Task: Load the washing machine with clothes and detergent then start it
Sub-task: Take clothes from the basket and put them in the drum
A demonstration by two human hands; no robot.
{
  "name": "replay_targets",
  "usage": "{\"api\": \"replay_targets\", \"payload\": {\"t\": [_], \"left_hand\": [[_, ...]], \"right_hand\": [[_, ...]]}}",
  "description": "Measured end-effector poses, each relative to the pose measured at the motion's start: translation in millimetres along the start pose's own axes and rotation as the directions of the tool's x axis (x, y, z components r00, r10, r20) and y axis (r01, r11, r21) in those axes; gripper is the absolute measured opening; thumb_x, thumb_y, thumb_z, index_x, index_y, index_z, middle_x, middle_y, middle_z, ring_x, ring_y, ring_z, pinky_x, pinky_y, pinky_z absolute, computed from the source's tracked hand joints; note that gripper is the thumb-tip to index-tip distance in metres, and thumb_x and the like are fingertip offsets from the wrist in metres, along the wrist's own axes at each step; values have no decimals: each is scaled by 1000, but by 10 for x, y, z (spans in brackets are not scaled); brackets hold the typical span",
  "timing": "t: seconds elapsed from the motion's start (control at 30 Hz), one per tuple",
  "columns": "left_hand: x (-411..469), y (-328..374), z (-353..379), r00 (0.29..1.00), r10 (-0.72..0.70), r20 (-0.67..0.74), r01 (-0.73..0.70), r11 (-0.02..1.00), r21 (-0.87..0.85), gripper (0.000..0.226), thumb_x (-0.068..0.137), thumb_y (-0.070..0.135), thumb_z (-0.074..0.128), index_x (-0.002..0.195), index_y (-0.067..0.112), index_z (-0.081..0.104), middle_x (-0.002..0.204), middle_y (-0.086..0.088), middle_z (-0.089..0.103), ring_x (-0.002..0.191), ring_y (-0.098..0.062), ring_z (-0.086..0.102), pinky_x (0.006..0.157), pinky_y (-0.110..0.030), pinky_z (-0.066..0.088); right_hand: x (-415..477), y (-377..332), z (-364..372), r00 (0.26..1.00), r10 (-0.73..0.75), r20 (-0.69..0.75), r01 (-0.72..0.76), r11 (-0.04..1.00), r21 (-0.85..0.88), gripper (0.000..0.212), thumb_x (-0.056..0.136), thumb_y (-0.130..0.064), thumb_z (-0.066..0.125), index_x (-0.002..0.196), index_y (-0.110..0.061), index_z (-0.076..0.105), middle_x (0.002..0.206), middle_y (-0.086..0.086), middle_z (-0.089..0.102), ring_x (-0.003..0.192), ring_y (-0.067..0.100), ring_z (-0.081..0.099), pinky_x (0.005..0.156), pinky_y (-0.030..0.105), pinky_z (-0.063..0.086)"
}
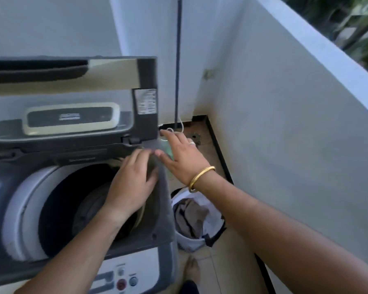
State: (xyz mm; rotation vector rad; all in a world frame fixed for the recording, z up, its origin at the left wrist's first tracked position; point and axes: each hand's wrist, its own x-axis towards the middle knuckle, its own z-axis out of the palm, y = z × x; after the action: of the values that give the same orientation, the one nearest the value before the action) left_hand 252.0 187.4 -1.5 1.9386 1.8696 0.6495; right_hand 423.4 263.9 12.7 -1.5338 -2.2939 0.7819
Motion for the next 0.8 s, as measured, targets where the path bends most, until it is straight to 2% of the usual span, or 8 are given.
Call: {"api": "replay_targets", "payload": {"t": [0.17, 0.3, 0.4, 0.5, 0.63, 0.77, 0.8], "left_hand": [[611, 647, 499, 994, 100, 44, -99, 995, -12, 38, 106, 20, 71, 142, 13, 63, 141, -8, 67, 133, -33, 63, 109, -48, 55], [1099, 990, 1292, 975, 104, 195, -106, 994, -3, 35, 104, 16, 68, 138, 10, 62, 140, -14, 65, 132, -39, 62, 107, -55, 56], [1304, 1022, 2028, 937, 40, 346, -51, 998, 24, 23, 103, 16, 67, 124, 9, 61, 131, -18, 65, 125, -43, 64, 100, -55, 55], [1314, 860, 2803, 888, -39, 459, 15, 998, 56, 15, 105, 21, 64, 116, 12, 59, 130, -20, 65, 122, -46, 65, 99, -53, 56], [1087, 345, 3831, 796, -167, 582, 75, 981, 178, 38, 104, 21, 65, 139, 7, 64, 143, -22, 66, 134, -46, 64, 109, -51, 55], [722, -350, 4711, 704, -254, 663, 128, 964, 234, 32, 109, 27, 63, 134, 6, 66, 131, -21, 72, 123, -47, 71, 97, -52, 58], [635, -602, 4981, 669, -282, 688, 154, 958, 242, 35, 110, 27, 63, 137, 5, 67, 132, -21, 74, 123, -46, 71, 99, -52, 58]], "right_hand": [[45, 768, -293, 991, 120, -67, -120, 993, 1, 62, 105, -55, 49, 159, -26, 37, 153, 6, 49, 139, 40, 50, 121, 54, 37], [72, 1587, -313, 962, 261, -78, -263, 965, -20, 60, 105, -48, 48, 159, -23, 37, 155, 11, 48, 140, 42, 49, 121, 54, 37], [34, 2176, -97, 927, 373, -39, -374, 927, -38, 61, 106, -45, 48, 160, -19, 37, 157, 16, 46, 139, 47, 48, 120, 55, 38], [-75, 2755, 306, 883, 469, 24, -469, 883, -25, 61, 107, -46, 50, 159, -18, 37, 157, 17, 45, 138, 48, 48, 116, 55, 41], [-281, 3509, 1135, 817, 555, 155, -557, 830, -34, 58, 107, -43, 53, 155, -12, 42, 153, 21, 46, 134, 48, 50, 112, 51, 42], [-460, 4121, 2063, 766, 589, 256, -603, 797, -28, 57, 107, -39, 53, 154, -9, 42, 152, 25, 48, 131, 49, 53, 109, 50, 44], [-492, 4277, 2366, 747, 602, 284, -623, 782, -19, 58, 107, -39, 53, 155, -10, 40, 154, 24, 46, 132, 50, 52, 110, 51, 44]]}}
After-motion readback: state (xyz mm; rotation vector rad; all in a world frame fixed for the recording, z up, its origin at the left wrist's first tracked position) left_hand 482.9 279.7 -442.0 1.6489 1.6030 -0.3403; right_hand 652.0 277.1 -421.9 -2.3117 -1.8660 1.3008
